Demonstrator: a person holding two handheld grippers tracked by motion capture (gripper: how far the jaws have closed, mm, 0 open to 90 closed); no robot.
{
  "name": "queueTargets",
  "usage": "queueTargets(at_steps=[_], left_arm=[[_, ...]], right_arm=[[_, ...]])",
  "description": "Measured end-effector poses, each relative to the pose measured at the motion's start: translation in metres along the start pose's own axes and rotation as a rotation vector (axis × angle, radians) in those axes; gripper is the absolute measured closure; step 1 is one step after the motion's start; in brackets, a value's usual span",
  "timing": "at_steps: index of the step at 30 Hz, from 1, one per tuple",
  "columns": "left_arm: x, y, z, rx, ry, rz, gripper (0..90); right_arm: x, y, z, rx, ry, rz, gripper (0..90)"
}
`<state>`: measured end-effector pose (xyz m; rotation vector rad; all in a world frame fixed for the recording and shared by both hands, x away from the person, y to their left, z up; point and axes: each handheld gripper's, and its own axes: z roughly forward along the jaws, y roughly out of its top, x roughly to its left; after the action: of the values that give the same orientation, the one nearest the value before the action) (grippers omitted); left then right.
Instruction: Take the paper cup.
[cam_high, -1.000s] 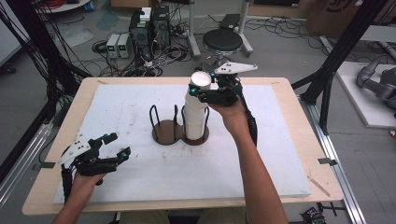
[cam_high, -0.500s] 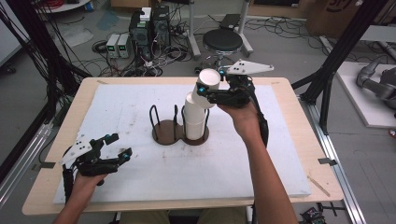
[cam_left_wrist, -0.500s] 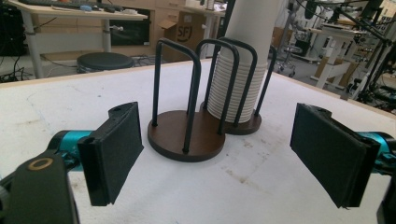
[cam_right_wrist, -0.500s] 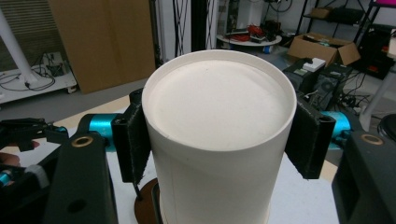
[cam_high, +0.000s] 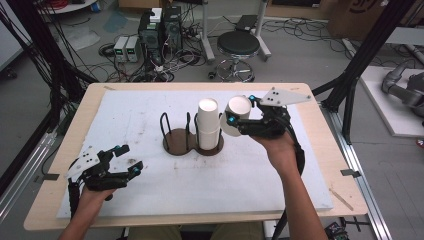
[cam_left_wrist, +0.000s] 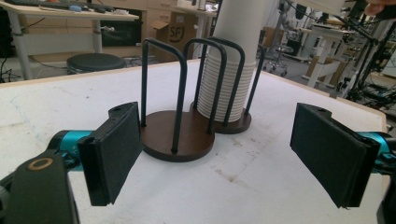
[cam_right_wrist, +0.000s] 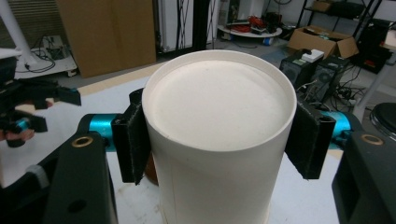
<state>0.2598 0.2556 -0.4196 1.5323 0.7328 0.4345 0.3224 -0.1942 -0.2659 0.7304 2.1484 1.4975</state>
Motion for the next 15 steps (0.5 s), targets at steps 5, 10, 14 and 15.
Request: queueTargets(at_steps=[5,10,14,15], left_arm=[[-0.001,-0.002,0.002,0.005,-0.022,0.007,16.5],[-0.004,-0.001,0.003,0.0,-0.032,0.02,16.5],[-0.005,-0.002,0.001,0.003,-0.032,0.019,16.5],[-0.005,-0.002,0.001,0.001,-0.03,0.018,16.5]], right_arm=[[0.005,-0.018,-0.005,0.026,0.014,-0.007,33.7],[0.008,-0.034,-0.003,0.038,0.04,0.004,33.6],[0.01,-0.043,0.003,0.045,0.057,0.013,33.6],[0.011,-0.045,0.004,0.046,0.061,0.019,33.6]])
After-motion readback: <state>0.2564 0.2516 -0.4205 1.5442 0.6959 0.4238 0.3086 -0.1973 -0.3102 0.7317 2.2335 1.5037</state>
